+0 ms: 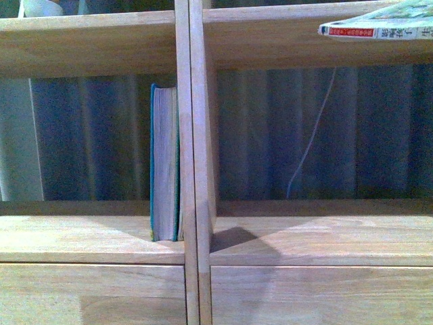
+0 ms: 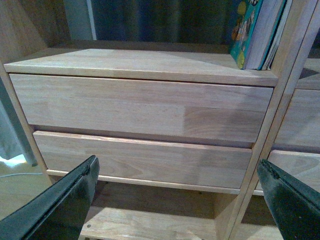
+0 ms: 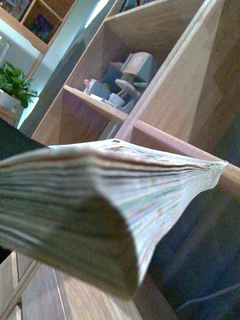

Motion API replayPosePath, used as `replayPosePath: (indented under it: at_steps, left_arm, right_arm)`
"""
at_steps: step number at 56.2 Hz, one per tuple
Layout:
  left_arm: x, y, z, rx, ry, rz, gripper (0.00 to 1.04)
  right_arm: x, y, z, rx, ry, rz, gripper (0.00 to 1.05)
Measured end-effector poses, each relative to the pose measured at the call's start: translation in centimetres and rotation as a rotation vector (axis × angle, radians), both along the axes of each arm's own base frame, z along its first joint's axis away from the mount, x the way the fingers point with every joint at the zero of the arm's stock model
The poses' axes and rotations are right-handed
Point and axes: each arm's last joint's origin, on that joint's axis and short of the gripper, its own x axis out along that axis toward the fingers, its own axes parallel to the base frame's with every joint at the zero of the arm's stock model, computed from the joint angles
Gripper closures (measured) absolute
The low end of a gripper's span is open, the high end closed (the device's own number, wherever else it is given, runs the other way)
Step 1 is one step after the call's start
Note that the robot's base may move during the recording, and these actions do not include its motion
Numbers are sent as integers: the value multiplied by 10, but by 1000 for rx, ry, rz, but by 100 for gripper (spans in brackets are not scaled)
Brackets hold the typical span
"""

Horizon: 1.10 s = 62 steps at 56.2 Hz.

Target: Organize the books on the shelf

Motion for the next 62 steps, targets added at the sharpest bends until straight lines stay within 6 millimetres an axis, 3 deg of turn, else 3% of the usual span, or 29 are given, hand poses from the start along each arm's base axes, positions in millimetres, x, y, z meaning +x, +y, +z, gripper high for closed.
replayPosePath:
  at_steps: [11,20,30,42,53,62]
  left_arm:
    - [0,0,0,0,0,0,7]
    - [8,6,6,-205,198,53,7]
    - [31,28,54,-298,117,24,7]
    - [51,44,96,-363,94,-79,7]
    - [72,39,136,-431,73,-288,7]
    - [101,10,170,-496,47,-452,7]
  right_arm:
    - [-3,16,4,-9,-26,58,97]
    - [1,16,4,0,-20,37,97]
    - [5,15,2,2,-8,34,97]
    - [10,15,-1,2,3,16,97]
    - [17,23,1,-10,5,-1,97]
    - [23,36,13,-17,-21,14,97]
